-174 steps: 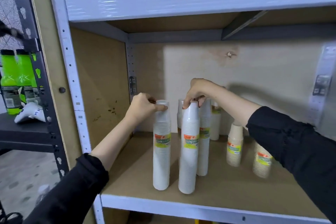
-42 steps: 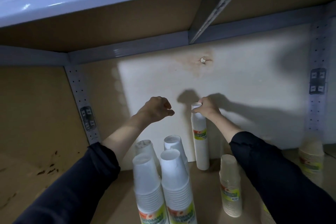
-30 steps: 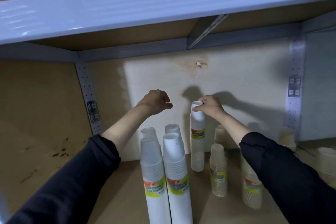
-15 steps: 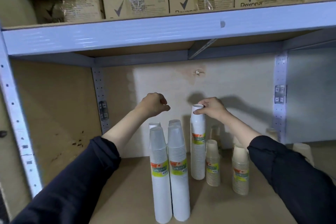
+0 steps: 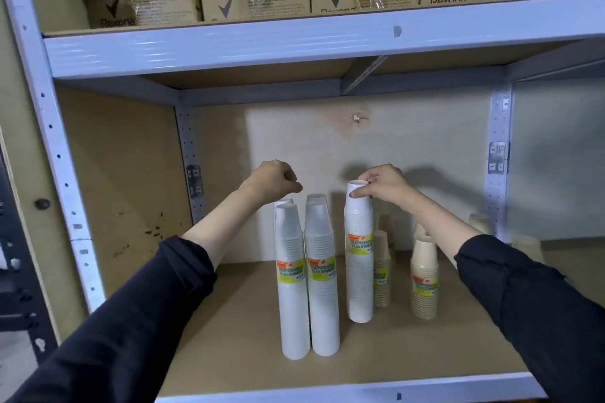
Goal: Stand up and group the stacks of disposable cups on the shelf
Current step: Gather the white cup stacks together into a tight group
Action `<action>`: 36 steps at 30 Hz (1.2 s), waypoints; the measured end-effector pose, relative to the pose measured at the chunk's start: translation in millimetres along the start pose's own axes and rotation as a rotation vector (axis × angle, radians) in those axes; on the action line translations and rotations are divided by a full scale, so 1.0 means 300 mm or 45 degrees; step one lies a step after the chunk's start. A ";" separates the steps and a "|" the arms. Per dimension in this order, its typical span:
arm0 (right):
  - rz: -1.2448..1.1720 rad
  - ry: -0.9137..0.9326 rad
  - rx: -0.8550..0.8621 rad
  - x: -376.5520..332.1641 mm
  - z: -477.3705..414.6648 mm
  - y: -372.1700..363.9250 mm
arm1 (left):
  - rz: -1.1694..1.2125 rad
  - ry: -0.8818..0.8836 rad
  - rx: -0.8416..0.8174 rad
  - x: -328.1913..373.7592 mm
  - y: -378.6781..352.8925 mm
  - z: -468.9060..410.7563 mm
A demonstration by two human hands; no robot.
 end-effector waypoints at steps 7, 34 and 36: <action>0.037 -0.043 0.072 0.015 0.053 -0.013 | -0.023 -0.015 -0.015 0.016 -0.025 0.030; -0.139 -0.102 0.099 0.093 0.148 -0.089 | -0.167 0.428 0.132 -0.353 -0.288 0.297; -0.165 -0.093 0.104 0.097 0.155 -0.090 | -0.196 0.460 0.087 -0.395 -0.339 0.320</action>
Point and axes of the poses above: each hand's wrist, its own z-axis away from the middle knuckle, its own y-axis out of the back of the hand, x = y × z, the point moved 1 cm from there along -z, towards the middle knuckle, and after that the axes turned 2 degrees about z, right-handed, at the moved point
